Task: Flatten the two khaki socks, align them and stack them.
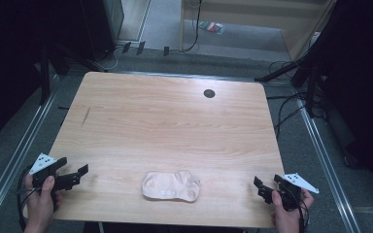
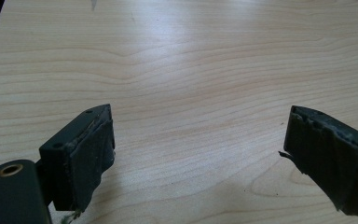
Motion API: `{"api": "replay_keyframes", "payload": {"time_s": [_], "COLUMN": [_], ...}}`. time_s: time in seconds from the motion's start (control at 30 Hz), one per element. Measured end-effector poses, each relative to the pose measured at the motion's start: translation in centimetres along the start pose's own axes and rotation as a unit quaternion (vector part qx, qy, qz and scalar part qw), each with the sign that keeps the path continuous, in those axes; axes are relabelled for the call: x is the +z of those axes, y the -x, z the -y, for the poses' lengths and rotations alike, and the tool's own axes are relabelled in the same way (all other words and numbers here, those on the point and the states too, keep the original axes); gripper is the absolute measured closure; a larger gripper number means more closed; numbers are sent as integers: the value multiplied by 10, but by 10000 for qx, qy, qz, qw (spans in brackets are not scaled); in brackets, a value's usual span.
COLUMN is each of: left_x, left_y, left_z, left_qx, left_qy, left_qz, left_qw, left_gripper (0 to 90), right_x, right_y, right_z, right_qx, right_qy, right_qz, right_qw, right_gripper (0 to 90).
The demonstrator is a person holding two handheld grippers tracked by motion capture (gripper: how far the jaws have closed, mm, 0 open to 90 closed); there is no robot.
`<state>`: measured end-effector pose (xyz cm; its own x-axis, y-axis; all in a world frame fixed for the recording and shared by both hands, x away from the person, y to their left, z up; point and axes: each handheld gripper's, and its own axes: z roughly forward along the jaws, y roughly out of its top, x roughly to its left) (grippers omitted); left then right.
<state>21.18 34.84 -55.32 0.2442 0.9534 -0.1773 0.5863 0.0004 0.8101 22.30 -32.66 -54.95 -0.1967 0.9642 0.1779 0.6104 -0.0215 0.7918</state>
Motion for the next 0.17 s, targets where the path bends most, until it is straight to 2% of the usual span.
{"api": "replay_keyframes", "payload": {"time_s": [0.17], "left_x": [2], "left_y": [0], "left_z": [-1], "left_qx": [-4], "left_qy": [-36], "left_qz": [-15], "left_qw": [10000], "left_gripper": [92], "right_x": [0], "right_y": [0], "right_z": [0], "right_qx": [21], "right_qy": [-32], "right_qz": [-36], "right_qw": [10000], "right_gripper": [154]}}
